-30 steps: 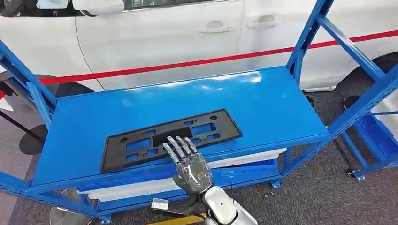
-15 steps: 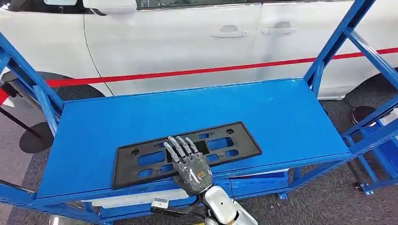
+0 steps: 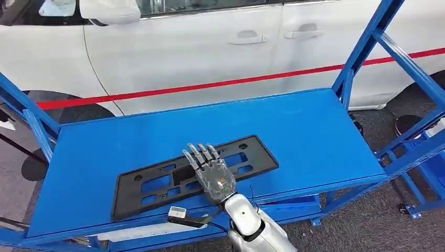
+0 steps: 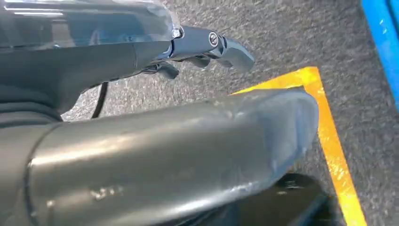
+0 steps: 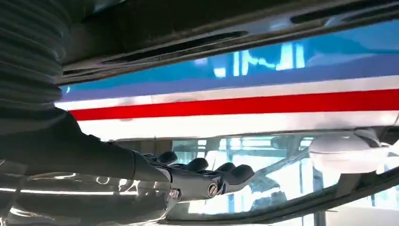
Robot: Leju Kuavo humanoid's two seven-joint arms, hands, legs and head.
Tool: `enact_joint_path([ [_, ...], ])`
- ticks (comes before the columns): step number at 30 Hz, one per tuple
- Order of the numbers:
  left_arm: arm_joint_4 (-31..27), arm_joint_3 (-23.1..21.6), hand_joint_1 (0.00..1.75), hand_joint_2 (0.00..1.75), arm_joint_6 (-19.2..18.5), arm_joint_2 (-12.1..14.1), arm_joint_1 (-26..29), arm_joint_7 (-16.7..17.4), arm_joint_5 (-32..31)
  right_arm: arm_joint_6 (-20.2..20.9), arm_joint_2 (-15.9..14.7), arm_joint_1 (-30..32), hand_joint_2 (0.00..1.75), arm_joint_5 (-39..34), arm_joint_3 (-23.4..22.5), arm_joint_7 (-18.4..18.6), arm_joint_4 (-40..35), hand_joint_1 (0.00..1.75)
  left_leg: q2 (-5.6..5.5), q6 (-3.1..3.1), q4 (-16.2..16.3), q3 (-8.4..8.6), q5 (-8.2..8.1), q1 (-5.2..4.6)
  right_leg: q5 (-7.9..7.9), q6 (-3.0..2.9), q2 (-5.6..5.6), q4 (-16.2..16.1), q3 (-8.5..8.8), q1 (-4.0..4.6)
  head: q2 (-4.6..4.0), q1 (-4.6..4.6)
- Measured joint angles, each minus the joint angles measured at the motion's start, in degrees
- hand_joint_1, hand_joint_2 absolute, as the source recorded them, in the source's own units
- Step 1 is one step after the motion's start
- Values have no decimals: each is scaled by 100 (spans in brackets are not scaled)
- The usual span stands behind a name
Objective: Take the parts from the cabinet and place them on the table.
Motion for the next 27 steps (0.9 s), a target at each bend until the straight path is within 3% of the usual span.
enact_joint_path([
  [2,0,-2,0,0,-7,2,-15,-6,-32,196,-2,-92,175,2,-4,31,39,175,8,71,-201,-1,-227,-44,-1,48,-2,47,-57,21,-2,2],
  [3,0,0,0,0,-9,2,-18,-9,-35,316,-2,-137,175,-11,-7,22,61,175,-4,131,-183,-9,-65,-52,-5,83,-5,53,-72,26,-2,15],
  [5,0,0,0,0,-20,4,7,-7,-46,471,-2,-211,175,-118,-7,-22,96,175,-3,208,-208,6,-11,-43,17,150,-4,33,-56,31,-2,11],
  [6,0,0,0,0,-24,2,6,-7,-46,497,-7,-236,175,-162,-15,-33,107,175,23,253,-254,26,44,11,-42,190,-7,79,-72,14,-2,2],
  [8,0,0,0,0,-24,2,-5,-7,-48,529,-9,-295,175,-195,-22,-59,125,175,21,288,-268,8,63,8,-426,253,-11,639,-333,-1,-2,59],
  [10,0,0,0,0,-22,2,-5,-7,-50,558,-15,-300,175,-201,-22,-68,153,175,25,291,-266,3,60,6,-820,302,-12,1589,-780,-36,-2,61],
  [11,0,0,0,0,-24,2,-3,-7,-50,564,-22,-296,175,-203,-22,-68,173,175,25,292,-265,3,58,7,-855,317,-14,1858,-923,-53,0,63],
  [12,0,0,0,0,-24,2,-3,-7,-48,564,-35,-297,175,-205,-22,-68,192,175,21,285,-264,7,53,10,-743,327,-15,1812,-923,-75,-2,63],
  [13,0,0,0,0,-26,2,-4,-7,-48,569,-42,-300,175,-214,-22,-68,197,175,13,279,-262,15,45,13,-539,330,-19,1533,-802,-91,-2,63],
  [15,0,0,0,0,-28,0,-3,-7,-48,586,-44,-312,175,-247,-22,-68,197,175,0,236,-252,53,10,26,-27,316,-33,510,-295,-104,-2,63],
  [16,0,0,0,0,-28,-4,-2,-7,-48,606,-46,-326,175,-260,-22,-68,197,175,-3,198,-243,47,-16,10,2,298,-38,126,-122,-98,-2,68],
  [20,0,2,0,0,-48,-4,-6,-7,-55,663,-57,-341,175,-306,-22,-68,197,175,-7,45,-255,51,-38,3,-35,175,-10,82,-120,-42,-2,61],
  [21,0,2,0,0,-52,-4,-8,-7,-55,669,-57,-352,175,-319,-22,-68,194,175,-5,12,-231,42,-85,21,-6,113,-13,26,-95,-88,-2,57],
  [23,0,7,0,0,-72,-4,-9,-9,-55,674,-61,-353,175,-341,-22,-63,194,175,1,-2,270,-163,-413,24,-20,43,-33,13,-63,-76,-2,22],
  [25,0,22,0,0,-85,-7,-7,-9,-55,698,-79,-344,175,-345,-22,-63,197,175,1,-19,1261,-645,-841,23,-33,20,-40,16,-61,-44,-2,31],
  [26,0,31,0,0,-92,-13,4,-9,-57,702,-85,-337,175,-345,-22,-68,197,175,1,-18,1577,-808,-901,23,-39,10,-39,20,-57,-29,-2,28],
  [27,0,35,0,0,-96,-20,14,-9,-57,702,-87,-337,175,-345,-22,-68,197,175,1,-9,1631,-847,-830,23,-46,0,-35,27,-45,-17,0,31],
])
